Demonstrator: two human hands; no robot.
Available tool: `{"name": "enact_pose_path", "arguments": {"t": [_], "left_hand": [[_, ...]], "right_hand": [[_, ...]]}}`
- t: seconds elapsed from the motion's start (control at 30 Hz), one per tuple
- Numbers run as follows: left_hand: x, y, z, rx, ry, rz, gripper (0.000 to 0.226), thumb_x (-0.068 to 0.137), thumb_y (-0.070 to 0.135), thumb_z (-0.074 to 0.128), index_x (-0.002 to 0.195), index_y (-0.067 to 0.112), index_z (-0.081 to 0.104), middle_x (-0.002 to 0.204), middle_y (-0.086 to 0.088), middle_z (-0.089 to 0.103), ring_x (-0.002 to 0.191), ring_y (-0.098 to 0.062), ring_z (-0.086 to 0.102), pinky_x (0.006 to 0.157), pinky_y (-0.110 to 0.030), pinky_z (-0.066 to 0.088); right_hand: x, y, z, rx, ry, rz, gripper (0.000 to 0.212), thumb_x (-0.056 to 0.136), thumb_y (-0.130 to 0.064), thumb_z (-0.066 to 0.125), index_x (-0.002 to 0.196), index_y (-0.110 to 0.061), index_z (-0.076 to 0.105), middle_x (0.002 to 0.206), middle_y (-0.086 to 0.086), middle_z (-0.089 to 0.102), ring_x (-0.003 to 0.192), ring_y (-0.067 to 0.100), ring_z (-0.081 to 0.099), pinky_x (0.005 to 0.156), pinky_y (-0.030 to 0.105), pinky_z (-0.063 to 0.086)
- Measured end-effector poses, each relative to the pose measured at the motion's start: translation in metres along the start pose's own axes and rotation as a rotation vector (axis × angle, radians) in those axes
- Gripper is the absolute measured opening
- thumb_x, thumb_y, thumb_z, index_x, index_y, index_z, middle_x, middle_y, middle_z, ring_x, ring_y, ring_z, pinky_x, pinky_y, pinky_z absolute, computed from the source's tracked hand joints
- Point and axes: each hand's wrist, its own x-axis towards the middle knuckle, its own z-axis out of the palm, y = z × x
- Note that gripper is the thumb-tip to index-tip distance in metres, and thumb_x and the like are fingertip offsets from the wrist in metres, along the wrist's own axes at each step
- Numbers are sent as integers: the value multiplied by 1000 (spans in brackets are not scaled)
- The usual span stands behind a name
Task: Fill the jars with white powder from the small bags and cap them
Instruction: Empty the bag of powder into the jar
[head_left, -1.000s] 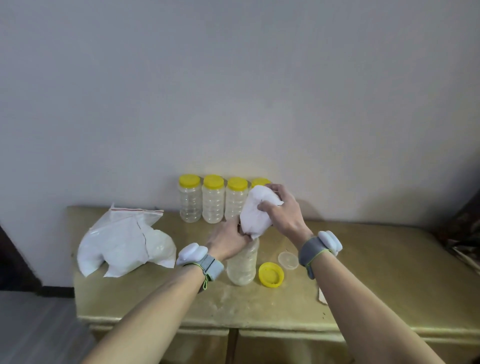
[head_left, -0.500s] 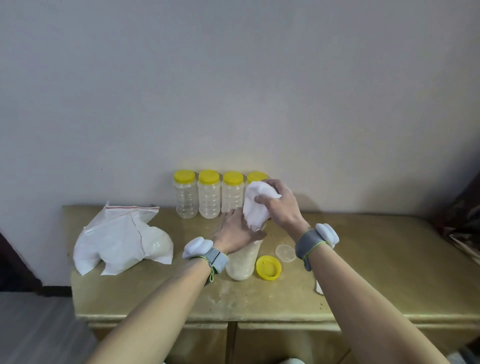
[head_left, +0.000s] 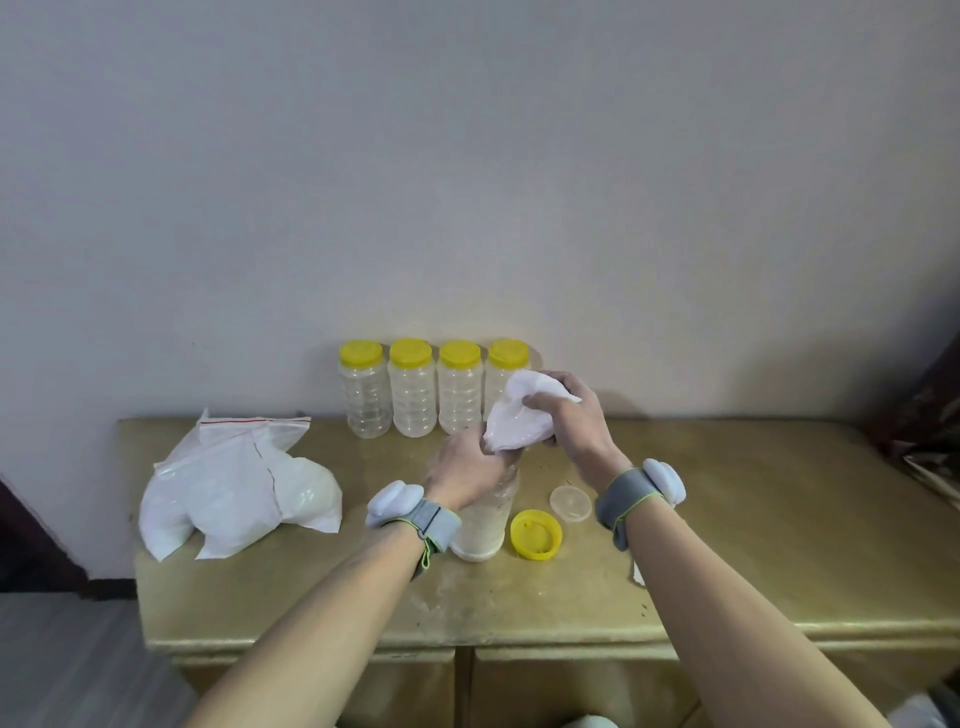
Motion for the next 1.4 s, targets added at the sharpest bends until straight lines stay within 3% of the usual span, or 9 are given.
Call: {"name": "enact_pose_path", "arguments": {"t": [0.1, 0.2, 0.3, 0.47, 0.73, 0.93, 1.1, 1.23, 1.4], "left_hand": [[-3, -3, -5, -28, -34, -17, 33, 84, 51, 68, 105, 27, 66, 107, -1, 70, 101, -26, 64, 73, -32, 45], [-6, -9, -7, -193, -72, -36, 18, 84, 40, 74, 94, 28, 65, 95, 3, 69, 90, -19, 64, 66, -27, 45], [-7, -12, -10, -413, -70, -86, 18, 84, 23, 78, 99, 22, 68, 90, 5, 69, 81, -12, 61, 58, -12, 43], [-7, -17, -4, -582, -22, -120, 26, 80, 16, 83, 99, 20, 67, 84, 9, 67, 75, -10, 61, 55, -11, 45], [-9, -16, -3, -497, -8, -51, 28, 83, 14, 77, 109, 20, 67, 90, 11, 68, 79, -4, 61, 56, -5, 44], [-9, -17, -6, -315, 38, -74, 32, 80, 34, 80, 107, 17, 74, 100, 1, 74, 94, -22, 67, 78, -34, 51], [-10, -16, -10, -229, -7, -64, 34, 87, 41, 72, 111, 18, 73, 110, -4, 73, 98, -25, 64, 78, -32, 48], [-9, -15, -11, -73, -35, -14, 45, 92, 47, 63, 124, 15, 67, 122, -11, 68, 110, -33, 61, 89, -38, 50], [-13, -17, -15, -141, -60, -13, 58, 71, 66, 64, 115, 28, 68, 110, 2, 72, 102, -22, 66, 89, -43, 54]], "right_hand": [[1, -9, 13, -14, -74, -33, 38, 72, -18, 72, 109, -17, 66, 94, 1, 66, 81, 19, 60, 54, 23, 46], [1, -16, 23, -126, -140, -90, 44, 60, -26, 70, 103, -20, 68, 97, 0, 67, 90, 23, 64, 68, 31, 51], [2, -21, 23, -178, -170, -106, 38, 60, -26, 69, 96, -17, 66, 94, -1, 65, 85, 20, 61, 68, 34, 49], [7, -26, 7, -322, -245, -78, 27, 76, -8, 73, 100, -17, 67, 89, -1, 62, 81, 17, 59, 64, 24, 49], [12, -48, 3, -712, -237, -51, 21, 84, -1, 60, 97, -16, 55, 93, 7, 58, 85, 23, 56, 68, 31, 47], [2, -61, 20, -721, -299, -124, 21, 83, 0, 58, 99, -12, 55, 89, 2, 54, 87, 21, 51, 60, 27, 39], [-2, -61, 20, -747, -279, -138, 21, 82, -1, 58, 98, -15, 55, 93, 3, 55, 88, 21, 52, 58, 24, 39], [-5, -53, 20, -761, -222, -145, 22, 84, -7, 56, 104, -16, 57, 103, 6, 60, 96, 23, 56, 66, 27, 42], [-5, -52, 23, -821, -191, -116, 29, 86, -13, 53, 111, -9, 65, 113, 14, 66, 109, 31, 60, 82, 33, 49]]}}
